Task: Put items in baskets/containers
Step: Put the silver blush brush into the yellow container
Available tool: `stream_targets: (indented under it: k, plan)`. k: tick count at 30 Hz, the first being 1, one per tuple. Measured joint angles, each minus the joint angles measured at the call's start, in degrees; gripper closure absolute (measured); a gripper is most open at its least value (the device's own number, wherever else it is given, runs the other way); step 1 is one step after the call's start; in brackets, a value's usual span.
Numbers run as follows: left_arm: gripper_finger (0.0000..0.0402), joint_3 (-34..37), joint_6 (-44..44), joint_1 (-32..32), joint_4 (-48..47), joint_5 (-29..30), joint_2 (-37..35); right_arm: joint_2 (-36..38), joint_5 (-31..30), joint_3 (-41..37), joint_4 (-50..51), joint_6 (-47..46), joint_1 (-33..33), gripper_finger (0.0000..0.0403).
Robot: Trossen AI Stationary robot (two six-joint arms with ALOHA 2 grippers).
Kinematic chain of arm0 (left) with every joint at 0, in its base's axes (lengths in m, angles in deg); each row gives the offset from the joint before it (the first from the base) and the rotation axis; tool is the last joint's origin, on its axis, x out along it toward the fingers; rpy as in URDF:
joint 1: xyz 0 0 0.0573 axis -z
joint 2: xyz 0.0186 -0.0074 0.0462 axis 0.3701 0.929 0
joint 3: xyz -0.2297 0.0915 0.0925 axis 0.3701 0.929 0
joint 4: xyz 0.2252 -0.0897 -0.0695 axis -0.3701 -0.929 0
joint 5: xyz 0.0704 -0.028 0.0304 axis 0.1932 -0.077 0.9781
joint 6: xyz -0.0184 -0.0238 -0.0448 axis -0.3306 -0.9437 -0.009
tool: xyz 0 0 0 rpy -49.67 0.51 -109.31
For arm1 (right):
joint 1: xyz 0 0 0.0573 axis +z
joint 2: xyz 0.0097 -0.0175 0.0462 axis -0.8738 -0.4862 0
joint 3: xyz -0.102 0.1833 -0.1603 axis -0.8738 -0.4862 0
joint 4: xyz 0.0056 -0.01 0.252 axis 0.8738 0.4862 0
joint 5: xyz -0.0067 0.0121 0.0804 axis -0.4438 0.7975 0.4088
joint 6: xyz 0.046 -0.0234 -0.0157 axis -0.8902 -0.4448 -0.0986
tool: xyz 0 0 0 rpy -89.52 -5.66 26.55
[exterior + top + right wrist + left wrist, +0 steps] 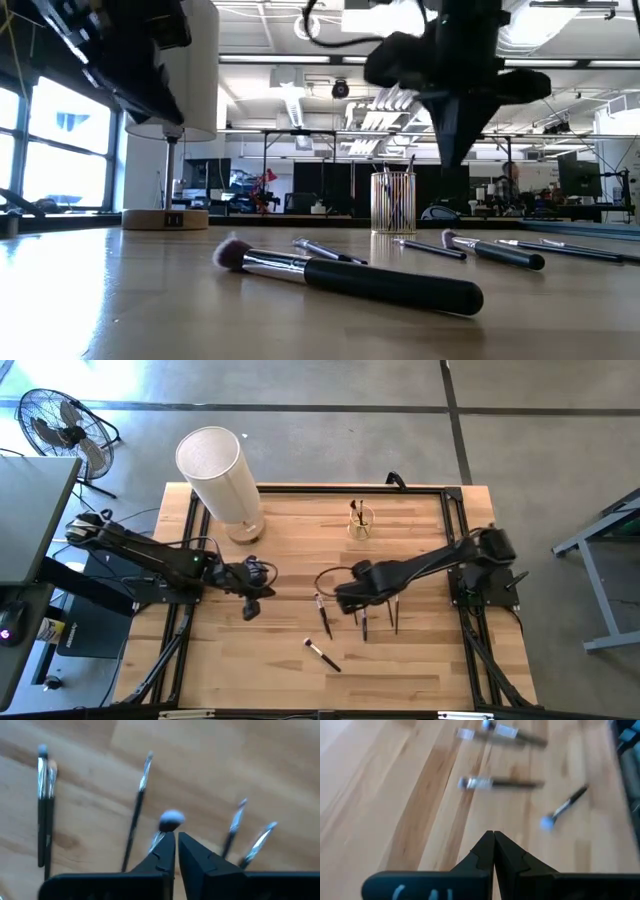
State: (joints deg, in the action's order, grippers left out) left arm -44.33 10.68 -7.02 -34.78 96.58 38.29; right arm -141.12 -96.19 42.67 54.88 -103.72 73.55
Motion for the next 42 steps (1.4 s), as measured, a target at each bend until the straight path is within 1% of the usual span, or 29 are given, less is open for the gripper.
stream_targets:
  k: [3, 6, 11, 15, 19, 21, 23, 24, 25, 28, 31, 33, 35, 36, 38, 40, 42]
  plan:
    - [0.0401, 0.1, 0.9, 0.0, -2.5, -1.1, -1.2, -4.2, 4.0, 2.0, -0.1, -1.1, 0.0, 0.0361]
    - [0.0401, 0.1, 1.6, 0.0, -4.4, -1.8, -1.8, -7.0, 6.2, 1.9, -0.8, -2.6, -0.1, 0.0334]
    - [0.0401, 0.2, 3.2, 0.0, -4.6, -3.4, -2.1, -8.0, 5.4, -0.9, -2.9, -4.0, -0.3, 0.0299]
    - [0.0401, 0.2, 3.3, 0.0, -5.0, -4.2, -2.1, -8.1, 5.5, -4.7, -7.9, -4.5, -1.1, 0.0294]
    - [0.0401, 0.2, 3.3, 0.0, -5.6, -4.2, -2.1, -7.7, 4.8, -9.1, -15.1, -4.7, -1.8, 0.0307]
    - [0.0401, 0.2, 3.3, 0.0, -5.6, -4.2, -2.1, -7.5, 3.8, -10.8, -17.4, -4.0, -1.7, 0.0331]
    - [0.0401, 0.2, 3.3, 0.0, -5.7, -4.2, -2.1, -7.1, 3.0, -11.5, -18.3, -1.8, -1.7, 0.0372]
    - [0.0401, 0.2, 3.2, 0.0, -5.6, -4.2, -2.1, -7.0, 2.9, -11.5, -18.5, 0.0, -1.7, 0.0385]
    - [0.0401, 0.2, 3.2, 0.0, -5.7, -4.2, -2.1, -6.4, 2.7, -11.6, -18.5, 1.2, -1.7, 0.0390]
    - [0.0401, 0.2, 3.0, 0.0, -5.4, -4.2, -2.1, -3.3, -0.6, -12.1, -16.5, 3.4, -1.2, 0.0390]
    - [0.0401, 0.2, 2.1, 0.0, -5.1, -3.6, -2.1, 4.2, -2.9, -13.9, -17.6, 8.3, -2.1, 0.0397]
    - [0.0401, 0.2, 1.1, 0.0, -4.6, -3.6, -2.1, 9.4, -2.4, -17.4, -20.5, 11.5, -4.1, 0.0398]
    - [0.0401, 0.2, 1.0, 0.0, -2.6, -3.6, -2.1, 15.2, -3.8, -23.3, -25.0, 15.1, -6.8, 0.0399]
    - [0.0401, 0.2, 0.6, 0.0, -1.9, -3.6, -2.1, 18.7, -4.8, -26.4, -28.5, 17.3, -8.5, 0.0399]
    - [0.0401, 0.2, -1.8, -0.1, -0.2, -3.5, -2.0, 25.9, -5.8, -32.1, -39.1, 22.4, -12.1, 0.0400]
    - [0.0401, 0.2, -4.0, 0.0, 3.1, -0.8, -1.5, 32.2, -5.6, -38.2, -49.2, 29.2, -16.0, 0.0400]
    - [0.0394, 0.1, -7.9, 0.0, 6.0, 2.0, -0.9, 37.0, -4.5, -43.2, -61.1, 38.3, -20.2, 0.0400]
